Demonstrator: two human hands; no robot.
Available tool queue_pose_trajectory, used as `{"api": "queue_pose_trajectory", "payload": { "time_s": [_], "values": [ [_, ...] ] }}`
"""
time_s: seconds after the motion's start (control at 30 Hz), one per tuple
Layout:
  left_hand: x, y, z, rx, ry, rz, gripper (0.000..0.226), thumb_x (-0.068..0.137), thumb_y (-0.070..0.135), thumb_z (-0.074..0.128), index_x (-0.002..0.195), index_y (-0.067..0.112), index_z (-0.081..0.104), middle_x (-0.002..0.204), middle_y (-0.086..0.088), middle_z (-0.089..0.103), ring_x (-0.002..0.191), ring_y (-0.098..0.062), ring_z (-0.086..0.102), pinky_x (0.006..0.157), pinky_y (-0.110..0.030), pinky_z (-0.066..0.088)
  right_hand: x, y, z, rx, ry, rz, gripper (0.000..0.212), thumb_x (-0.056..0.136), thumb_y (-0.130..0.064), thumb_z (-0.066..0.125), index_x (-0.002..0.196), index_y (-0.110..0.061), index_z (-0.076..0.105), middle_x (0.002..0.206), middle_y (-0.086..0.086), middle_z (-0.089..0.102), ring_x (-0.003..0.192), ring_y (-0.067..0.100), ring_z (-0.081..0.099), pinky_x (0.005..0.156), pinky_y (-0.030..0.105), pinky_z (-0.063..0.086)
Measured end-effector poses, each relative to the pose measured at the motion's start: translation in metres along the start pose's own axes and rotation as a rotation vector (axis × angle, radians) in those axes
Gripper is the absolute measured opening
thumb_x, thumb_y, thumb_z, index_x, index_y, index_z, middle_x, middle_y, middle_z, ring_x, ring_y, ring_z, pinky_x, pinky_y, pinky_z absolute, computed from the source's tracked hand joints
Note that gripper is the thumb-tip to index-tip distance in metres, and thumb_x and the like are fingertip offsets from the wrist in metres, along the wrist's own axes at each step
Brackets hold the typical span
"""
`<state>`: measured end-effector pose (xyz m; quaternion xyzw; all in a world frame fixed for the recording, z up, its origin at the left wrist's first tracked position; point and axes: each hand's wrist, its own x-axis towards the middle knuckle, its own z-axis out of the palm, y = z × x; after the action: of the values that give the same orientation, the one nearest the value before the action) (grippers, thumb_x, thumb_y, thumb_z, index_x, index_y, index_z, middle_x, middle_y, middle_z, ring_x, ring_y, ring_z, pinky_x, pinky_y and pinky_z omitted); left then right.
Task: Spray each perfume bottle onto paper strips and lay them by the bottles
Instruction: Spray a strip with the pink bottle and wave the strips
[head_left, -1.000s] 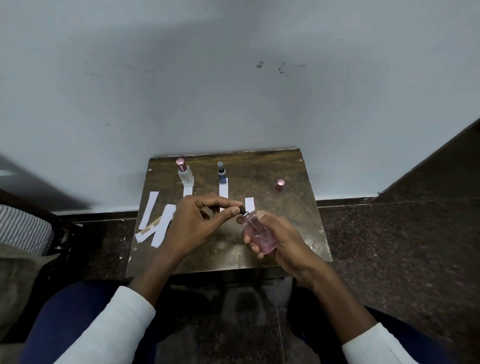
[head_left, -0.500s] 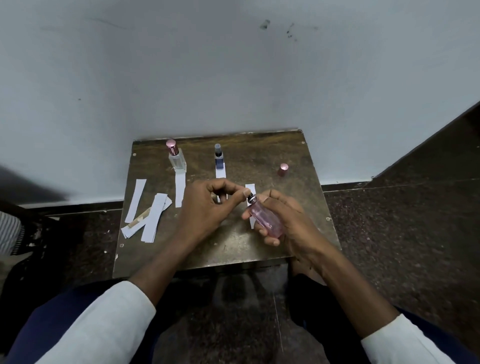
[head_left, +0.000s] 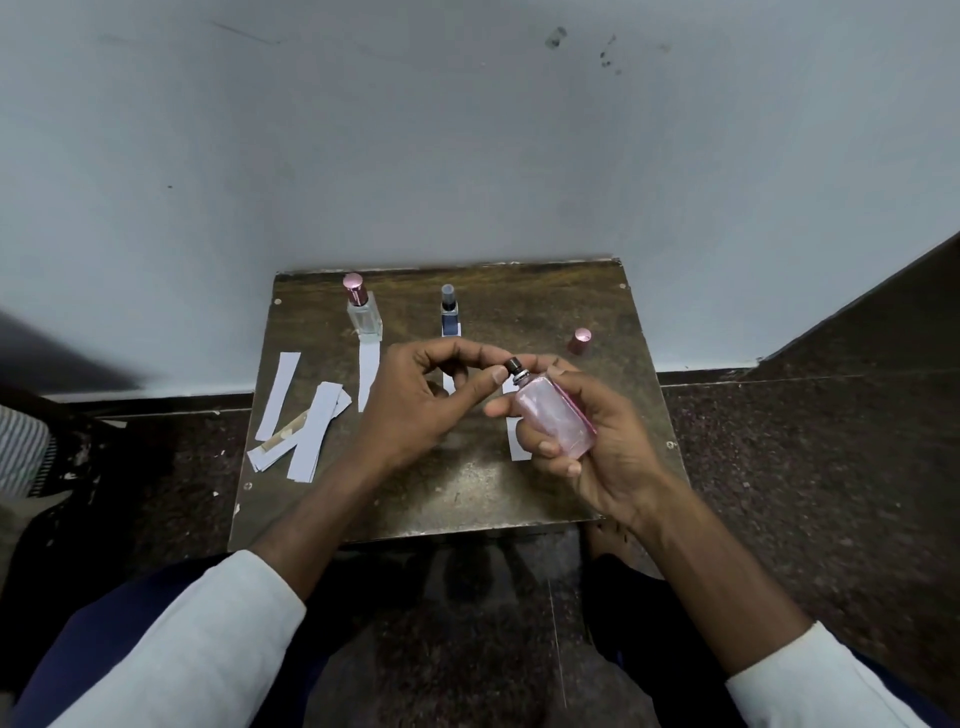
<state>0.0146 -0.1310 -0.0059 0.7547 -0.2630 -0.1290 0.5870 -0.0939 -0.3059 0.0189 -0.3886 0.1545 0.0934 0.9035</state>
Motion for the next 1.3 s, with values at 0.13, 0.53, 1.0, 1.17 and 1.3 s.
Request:
{"api": "queue_pose_trajectory", "payload": {
  "time_s": [0.13,0.53,1.0,1.17,1.3],
  "values": [
    [0.000,0.001,-0.001,0.008,-0.024,0.047,0.014,0.097,0.024,0.078,0.110,0.028,0.081,0.102,0.008,0.081,0.076,-0.030,0.066,0.056,-0.047,0.051,0.001,-0.002,0.001,0.065,-0.026,0.047,0.035,0.107,-0.026,0.038,0.128,-0.005,0.057,0.096,0.029,0.073,0.039,0.008,0.043,0.030,0.014,0.031],
    [0.004,-0.003,-0.012,0.056,-0.029,0.078,0.015,0.094,0.035,0.076,0.106,0.030,0.083,0.095,0.019,0.079,0.078,-0.017,0.069,0.071,-0.022,0.052,0.006,0.000,-0.001,-0.015,-0.062,0.099,0.029,0.110,-0.027,0.036,0.120,-0.008,0.056,0.077,0.020,0.065,0.036,0.009,0.044,0.029,0.016,0.028],
    [0.004,-0.012,-0.017,0.137,-0.014,-0.002,0.014,0.096,0.039,0.079,0.099,0.027,0.086,0.087,0.015,0.082,0.078,-0.017,0.076,0.070,-0.040,0.060,0.011,0.012,0.000,-0.606,0.101,-0.134,0.024,0.115,-0.021,0.038,0.127,-0.006,0.053,0.081,0.014,0.072,0.048,0.022,0.051,0.038,0.023,0.032],
    [0.005,-0.006,-0.018,0.179,-0.012,0.043,0.014,0.102,0.028,0.073,0.103,0.021,0.086,0.088,0.018,0.080,0.076,0.000,0.071,0.069,-0.014,0.048,0.017,0.014,-0.001,-0.443,0.089,-0.099,0.027,0.113,-0.025,0.041,0.130,-0.006,0.053,0.079,0.018,0.068,0.044,0.020,0.050,0.036,0.018,0.030],
    [0.005,-0.005,-0.018,0.175,0.022,0.062,0.012,0.100,0.031,0.076,0.107,0.026,0.085,0.096,0.020,0.080,0.077,-0.016,0.071,0.068,-0.030,0.057,0.020,0.016,0.000,-0.334,0.079,-0.102,0.036,0.105,-0.032,0.047,0.131,-0.009,0.056,0.079,0.019,0.066,0.043,0.019,0.048,0.036,0.017,0.030]
  ]
}}
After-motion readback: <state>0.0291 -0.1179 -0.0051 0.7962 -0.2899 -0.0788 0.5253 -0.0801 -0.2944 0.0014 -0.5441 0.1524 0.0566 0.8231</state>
